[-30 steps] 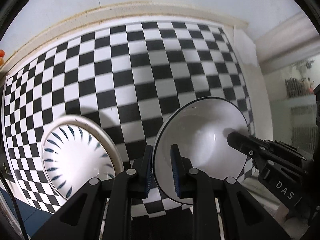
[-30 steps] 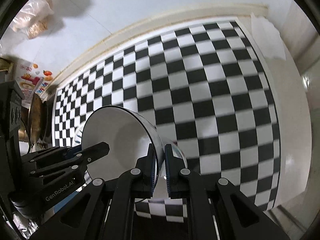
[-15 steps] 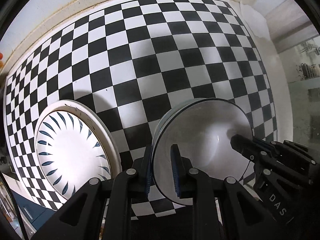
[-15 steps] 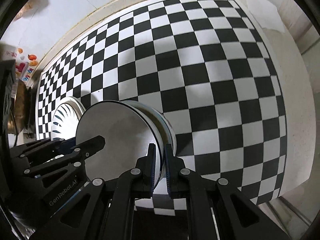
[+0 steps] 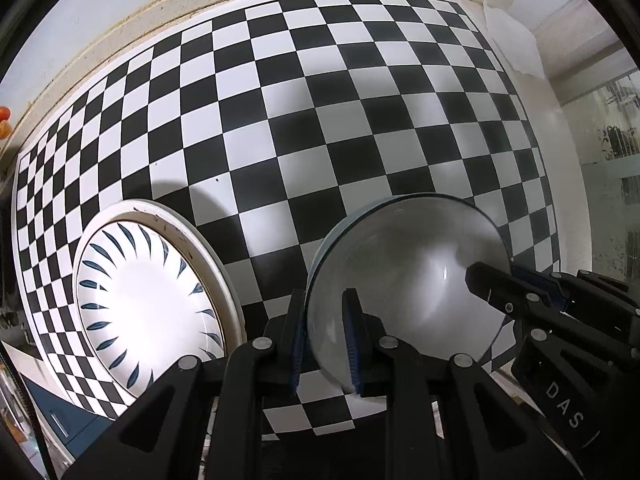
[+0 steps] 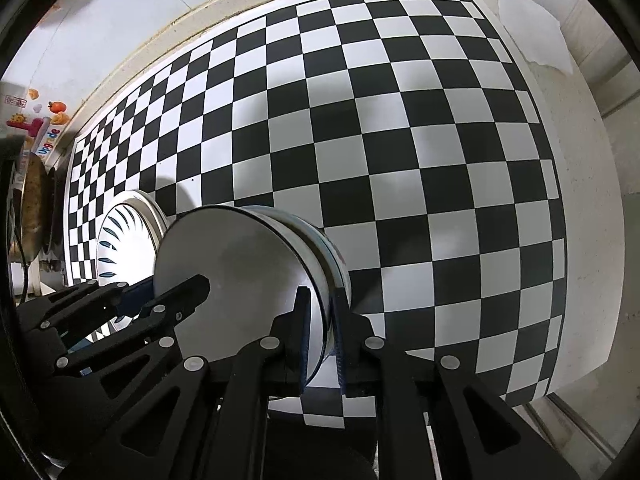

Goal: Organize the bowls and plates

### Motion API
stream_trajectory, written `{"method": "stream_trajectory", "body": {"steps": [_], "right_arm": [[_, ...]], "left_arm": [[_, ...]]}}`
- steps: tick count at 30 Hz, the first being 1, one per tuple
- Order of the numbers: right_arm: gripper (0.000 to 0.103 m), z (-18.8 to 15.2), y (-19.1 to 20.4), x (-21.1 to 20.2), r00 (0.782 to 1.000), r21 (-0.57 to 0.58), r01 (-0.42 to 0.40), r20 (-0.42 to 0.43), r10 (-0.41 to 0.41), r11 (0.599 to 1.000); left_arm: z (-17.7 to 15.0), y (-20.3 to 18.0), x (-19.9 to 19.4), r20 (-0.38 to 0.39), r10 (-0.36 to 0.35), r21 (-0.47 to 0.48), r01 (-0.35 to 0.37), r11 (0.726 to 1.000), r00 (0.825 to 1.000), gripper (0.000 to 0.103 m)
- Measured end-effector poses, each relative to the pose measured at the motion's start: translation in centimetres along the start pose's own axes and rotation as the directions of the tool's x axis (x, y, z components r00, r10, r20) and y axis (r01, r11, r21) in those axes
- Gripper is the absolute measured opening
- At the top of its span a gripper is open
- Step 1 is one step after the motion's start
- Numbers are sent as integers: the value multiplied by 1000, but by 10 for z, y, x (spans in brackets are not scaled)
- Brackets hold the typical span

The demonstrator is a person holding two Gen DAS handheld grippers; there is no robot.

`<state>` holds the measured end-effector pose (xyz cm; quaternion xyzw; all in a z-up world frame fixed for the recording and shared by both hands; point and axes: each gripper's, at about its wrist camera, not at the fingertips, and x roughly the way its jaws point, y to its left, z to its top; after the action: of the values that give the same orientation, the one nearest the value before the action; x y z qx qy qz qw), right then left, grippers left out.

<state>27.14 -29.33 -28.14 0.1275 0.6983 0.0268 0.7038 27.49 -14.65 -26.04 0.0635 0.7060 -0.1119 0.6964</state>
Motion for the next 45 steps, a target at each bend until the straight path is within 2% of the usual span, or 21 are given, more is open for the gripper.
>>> {"method": "stream_trajectory", "body": {"steps": [6, 10, 16, 21, 24, 26, 29, 32, 41, 45], "right_arm": [[16, -2, -2, -1, 1000, 8, -14, -2, 14, 1000], [16, -10, -1, -10, 1000, -4, -4, 25, 4, 1000], [16, -38, 5, -44, 995, -29, 19, 100, -16, 999], [17, -72, 16, -79, 986, -42, 16, 169, -9, 999], [33, -94, 26, -101, 978, -55, 10, 209, 1, 998], [55, -107, 33, -113, 973, -64, 17, 231, -2, 998], [70, -123, 41, -130, 965, -74, 13, 261, 7, 997], [76, -138, 49, -146, 955, -82, 36, 298, -10, 996], [80, -171, 61, -193, 916, -74, 74, 398, -38, 994], [81, -182, 64, -211, 899, -72, 88, 435, -48, 994]], "left_arm": [[-4, 1, -2, -1, -9, -11, 9, 1000, 1000, 16], [-13, 2, -11, 21, -8, -13, 8, 1000, 1000, 16], [-37, 8, -45, 104, -13, 2, 13, 1000, 995, 16], [-66, 12, -84, 189, -26, 26, 22, 999, 982, 17], [-84, 11, -107, 247, -14, 38, 5, 999, 969, 19], [-95, 13, -122, 279, -19, 39, 8, 999, 960, 25], [-109, 14, -138, 313, -11, 48, -4, 999, 950, 26], [-121, 15, -154, 352, -15, 52, -4, 999, 936, 32], [-151, 18, -191, 424, -42, 43, 27, 999, 905, 46], [-161, 16, -202, 450, -40, 44, 23, 999, 892, 49]]}}
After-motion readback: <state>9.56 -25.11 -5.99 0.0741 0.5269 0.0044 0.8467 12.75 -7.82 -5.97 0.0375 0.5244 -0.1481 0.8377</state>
